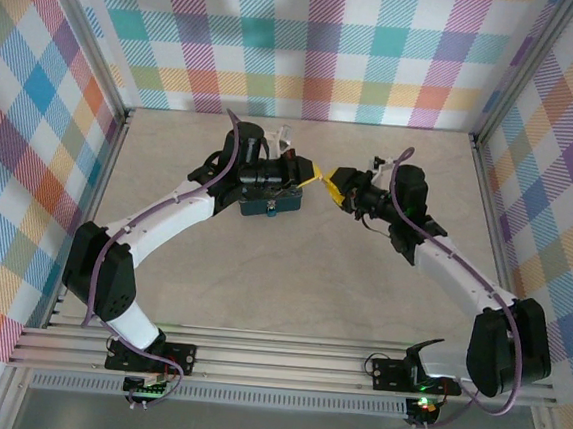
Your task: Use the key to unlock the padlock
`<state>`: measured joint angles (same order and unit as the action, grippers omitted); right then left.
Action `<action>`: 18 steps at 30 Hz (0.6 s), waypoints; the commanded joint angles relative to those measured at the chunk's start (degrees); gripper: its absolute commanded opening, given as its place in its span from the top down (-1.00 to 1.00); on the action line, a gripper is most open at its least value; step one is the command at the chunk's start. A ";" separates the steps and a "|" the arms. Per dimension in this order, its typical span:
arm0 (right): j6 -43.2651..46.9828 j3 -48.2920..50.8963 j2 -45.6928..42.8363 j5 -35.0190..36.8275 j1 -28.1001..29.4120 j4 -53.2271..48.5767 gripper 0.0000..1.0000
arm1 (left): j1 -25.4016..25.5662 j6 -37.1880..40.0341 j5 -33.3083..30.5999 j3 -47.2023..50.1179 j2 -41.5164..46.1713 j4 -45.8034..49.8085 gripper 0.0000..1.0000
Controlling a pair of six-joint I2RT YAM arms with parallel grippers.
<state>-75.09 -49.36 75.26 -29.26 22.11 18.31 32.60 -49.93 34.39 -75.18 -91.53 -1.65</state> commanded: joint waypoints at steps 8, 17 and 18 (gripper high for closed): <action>4.71 -2.03 0.83 -3.66 0.66 2.57 1.00 | 1.30 2.18 -0.16 -0.67 0.56 1.37 1.00; 24.58 -10.06 -0.53 -9.18 -1.35 -14.47 1.00 | 1.24 11.77 0.94 -5.05 1.47 11.49 0.66; 28.98 -12.24 0.04 -10.79 -1.56 -17.92 1.00 | 1.09 13.68 1.22 -5.80 1.67 13.14 0.54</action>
<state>-58.43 -56.36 76.14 -34.63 21.19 6.81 32.97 -42.98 33.54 -77.73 -91.53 6.35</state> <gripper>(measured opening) 0.062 0.202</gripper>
